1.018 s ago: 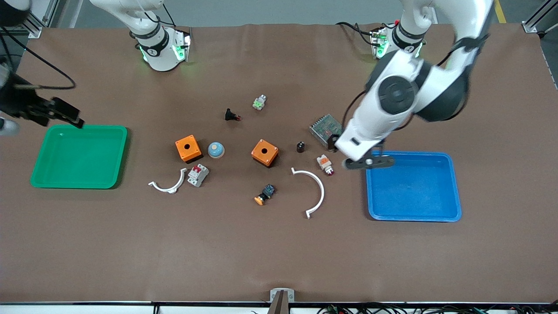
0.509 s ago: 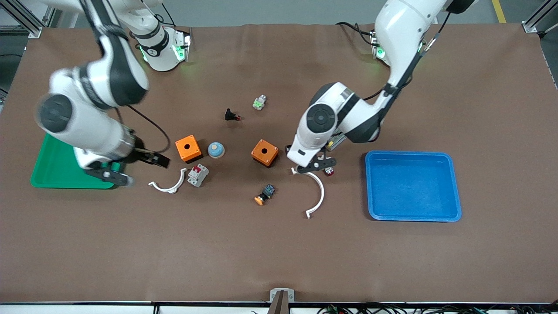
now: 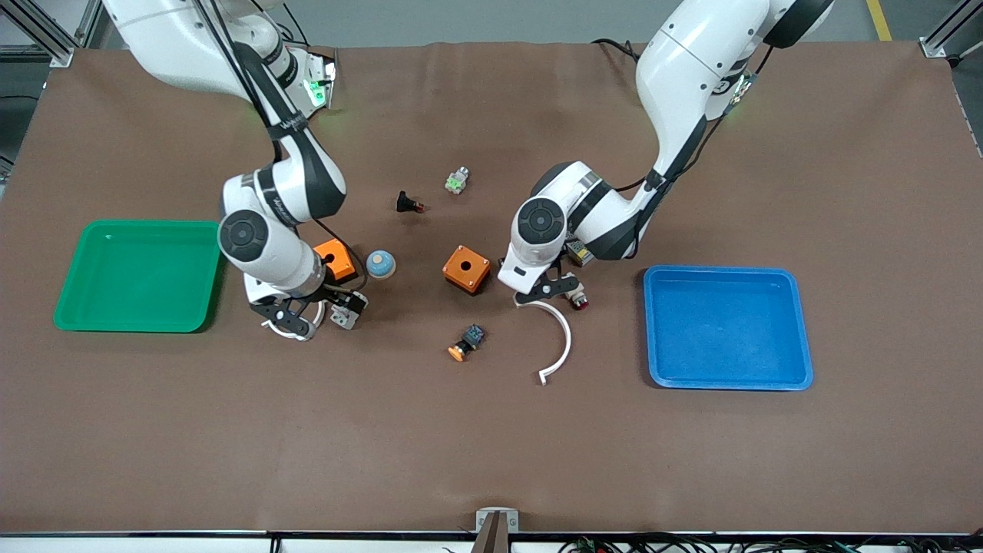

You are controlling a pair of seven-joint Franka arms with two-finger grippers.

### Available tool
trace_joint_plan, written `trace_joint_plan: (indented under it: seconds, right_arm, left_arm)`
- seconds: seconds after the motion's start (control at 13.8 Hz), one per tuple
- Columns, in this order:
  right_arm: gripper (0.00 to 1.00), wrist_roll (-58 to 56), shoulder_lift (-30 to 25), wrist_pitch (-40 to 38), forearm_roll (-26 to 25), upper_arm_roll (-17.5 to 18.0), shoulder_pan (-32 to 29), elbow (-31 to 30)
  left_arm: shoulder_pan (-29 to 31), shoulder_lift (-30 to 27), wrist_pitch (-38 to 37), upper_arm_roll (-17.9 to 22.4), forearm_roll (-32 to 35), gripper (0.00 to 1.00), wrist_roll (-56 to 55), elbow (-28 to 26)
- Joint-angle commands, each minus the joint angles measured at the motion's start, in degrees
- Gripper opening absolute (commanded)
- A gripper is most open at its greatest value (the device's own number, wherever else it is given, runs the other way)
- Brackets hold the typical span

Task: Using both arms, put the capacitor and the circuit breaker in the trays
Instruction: 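Grasp the capacitor with the left gripper while the right gripper grasps the breaker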

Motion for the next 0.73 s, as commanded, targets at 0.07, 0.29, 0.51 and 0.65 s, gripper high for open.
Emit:
trace_joint_plan:
  seconds: [0.07,0.29,0.51,0.65]
  right_arm:
    - [0.9,1.9,3.7,7.0,0.8,-0.3,2.4,-2.4]
    - [0.23,1.9,4.2,6.4,0.8,-0.3,2.5,-2.3]
    - [0.03,1.5,3.5,3.9,0.8,-0.5,1.9,-1.5]
    - [0.01,0.4,2.0,-1.2,0.1,-0.9,0.4,1.1]
  left_arm:
    - [-0.2,-0.7,0.8,0.0,1.0,0.55,-2.1,-2.2]
    - [-0.3,-0.1,2.1,-0.1,0.5,0.51,-2.2,-2.2]
    - [-0.4,0.3,3.4,-0.1,0.2,0.49,-2.7,-2.2]
    - [-0.9,0.3,3.4,-0.1,0.2,0.33,-3.0,-2.2]
